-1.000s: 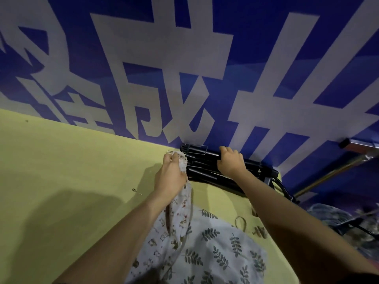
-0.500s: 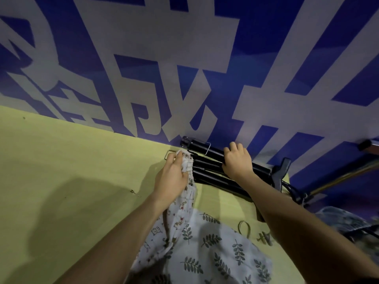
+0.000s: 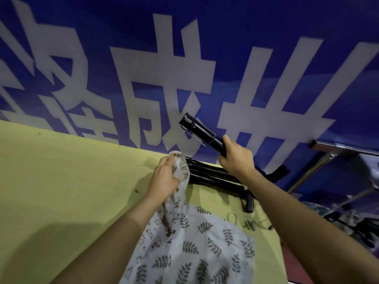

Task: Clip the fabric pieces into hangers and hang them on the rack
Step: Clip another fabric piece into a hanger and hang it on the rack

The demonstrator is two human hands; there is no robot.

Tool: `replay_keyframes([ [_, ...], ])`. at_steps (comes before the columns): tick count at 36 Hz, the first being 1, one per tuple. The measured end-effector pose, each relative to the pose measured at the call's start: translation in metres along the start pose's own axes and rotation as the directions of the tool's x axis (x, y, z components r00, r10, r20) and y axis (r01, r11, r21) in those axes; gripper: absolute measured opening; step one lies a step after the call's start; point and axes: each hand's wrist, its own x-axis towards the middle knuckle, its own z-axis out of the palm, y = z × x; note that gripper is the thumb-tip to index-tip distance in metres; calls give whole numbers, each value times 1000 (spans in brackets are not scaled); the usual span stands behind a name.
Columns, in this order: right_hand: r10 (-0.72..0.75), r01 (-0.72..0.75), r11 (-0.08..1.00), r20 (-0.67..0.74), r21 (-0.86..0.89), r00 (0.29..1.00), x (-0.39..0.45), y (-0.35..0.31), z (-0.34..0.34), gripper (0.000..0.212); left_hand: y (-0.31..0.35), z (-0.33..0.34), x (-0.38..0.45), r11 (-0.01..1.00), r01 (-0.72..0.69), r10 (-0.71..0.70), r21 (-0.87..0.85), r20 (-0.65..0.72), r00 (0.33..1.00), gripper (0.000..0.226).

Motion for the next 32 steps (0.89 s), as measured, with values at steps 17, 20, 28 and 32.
replay_keyframes([
  [17,-94,30,984,367,178,925,-72,-35,-9,48,7,-39,-57,929,40,-91,-368,-123,988,82],
  [20,-120,100,992,377,73,919,-76,-41,-6,50,5,-46,-63,951,0,-40,-310,-124,992,79],
  [28,-188,251,944,277,-214,942,-76,-57,-18,47,6,-49,-74,990,-137,137,23,17,990,80],
  [32,-260,325,898,238,-295,936,-74,-66,-27,38,15,-48,-76,955,-223,215,193,62,975,72],
])
